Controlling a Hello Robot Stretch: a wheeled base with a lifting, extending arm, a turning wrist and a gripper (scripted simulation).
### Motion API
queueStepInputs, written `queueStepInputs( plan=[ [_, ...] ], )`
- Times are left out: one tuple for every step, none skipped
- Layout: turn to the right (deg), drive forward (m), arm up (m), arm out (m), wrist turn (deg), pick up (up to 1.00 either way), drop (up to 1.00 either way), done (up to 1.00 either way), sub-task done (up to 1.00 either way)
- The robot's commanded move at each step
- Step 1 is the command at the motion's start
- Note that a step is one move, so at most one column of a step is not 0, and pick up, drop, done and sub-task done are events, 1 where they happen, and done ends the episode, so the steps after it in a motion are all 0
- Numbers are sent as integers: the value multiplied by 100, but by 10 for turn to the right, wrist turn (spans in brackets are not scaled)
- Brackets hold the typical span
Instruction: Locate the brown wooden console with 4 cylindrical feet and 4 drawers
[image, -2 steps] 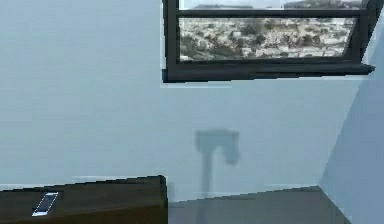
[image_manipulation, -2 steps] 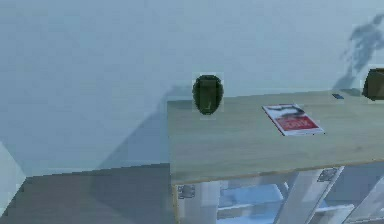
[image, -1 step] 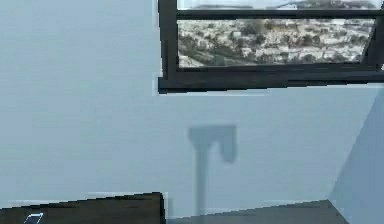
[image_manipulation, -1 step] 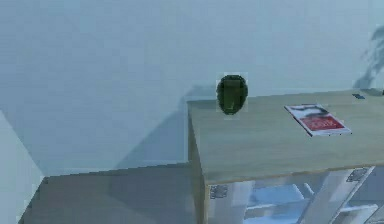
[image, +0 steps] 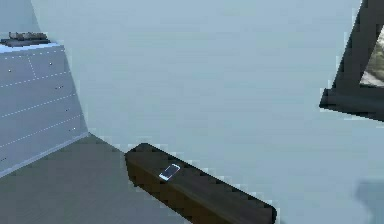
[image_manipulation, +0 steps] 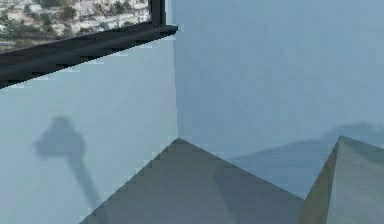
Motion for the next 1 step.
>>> queueStepInputs(
  plan=[
    [0, 0, 0, 0, 0, 0, 0, 100, 0]
  ],
)
